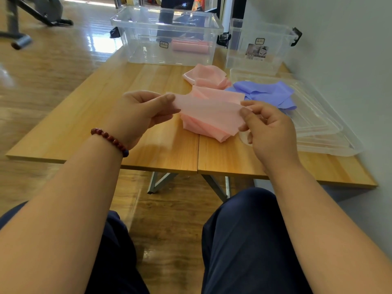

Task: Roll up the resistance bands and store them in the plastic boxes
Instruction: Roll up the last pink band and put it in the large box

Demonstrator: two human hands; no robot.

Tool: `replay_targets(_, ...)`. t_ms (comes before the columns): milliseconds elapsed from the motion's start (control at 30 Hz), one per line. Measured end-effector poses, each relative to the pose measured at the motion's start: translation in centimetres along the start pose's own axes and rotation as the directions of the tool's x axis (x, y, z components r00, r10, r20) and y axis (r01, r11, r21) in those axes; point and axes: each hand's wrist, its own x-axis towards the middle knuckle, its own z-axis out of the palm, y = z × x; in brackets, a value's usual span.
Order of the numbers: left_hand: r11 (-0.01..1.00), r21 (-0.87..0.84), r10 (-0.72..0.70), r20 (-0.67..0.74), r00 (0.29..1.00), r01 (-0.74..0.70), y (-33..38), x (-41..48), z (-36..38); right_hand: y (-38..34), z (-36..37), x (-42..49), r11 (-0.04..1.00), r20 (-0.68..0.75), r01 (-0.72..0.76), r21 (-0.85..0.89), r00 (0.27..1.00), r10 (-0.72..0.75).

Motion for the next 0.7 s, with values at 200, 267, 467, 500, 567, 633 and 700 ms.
replay_targets(200, 0.973, 0.225, 0.090, -0.141, 0.986, -0.056, -0.5, 0.1, 0.6, -0.5, 0.7, -0.1, 0.993, 0.001, -0.093, 0.073, 0.996, 0.093)
replay_targets(267, 0.976, 0.208, 0.095, -0.156, 0.983, -0.061, -0.5, 0.1, 0.5, -0.4, 0.8, 0.0, 0.989, 0.013, -0.111, 0.096, 0.994, 0.110)
replay_targets(467, 0.992, 0.120, 0.057, -0.165, 0.985, -0.037, -0.5, 0.1, 0.7, -0.8, 1.2, 0.1, 0.998, -0.036, -0.039, 0.055, 0.999, 0.041)
replay_targets(500, 0.993, 0.109, 0.052, -0.168, 0.984, -0.034, -0.5, 0.2, 0.7, -0.8, 1.2, 0.1, 0.998, -0.030, -0.036, 0.053, 0.999, 0.037)
replay_targets(567, 0.993, 0.109, 0.063, -0.179, 0.982, -0.043, -0.5, 0.3, 0.7, -0.9, 1.1, -0.1, 0.997, -0.001, -0.044, 0.070, 0.999, 0.044)
replay_targets(633, 0.990, 0.125, 0.088, -0.180, 0.980, -0.066, -0.5, 0.2, 0.6, -0.9, 1.0, -0.1, 0.996, 0.027, -0.053, 0.071, 0.998, 0.052)
replay_targets(700, 0.988, 0.133, 0.096, -0.160, 0.982, -0.075, -0.5, 0.2, 0.5, -0.8, 0.8, -0.2, 0.997, 0.040, -0.060, 0.045, 0.998, 0.058)
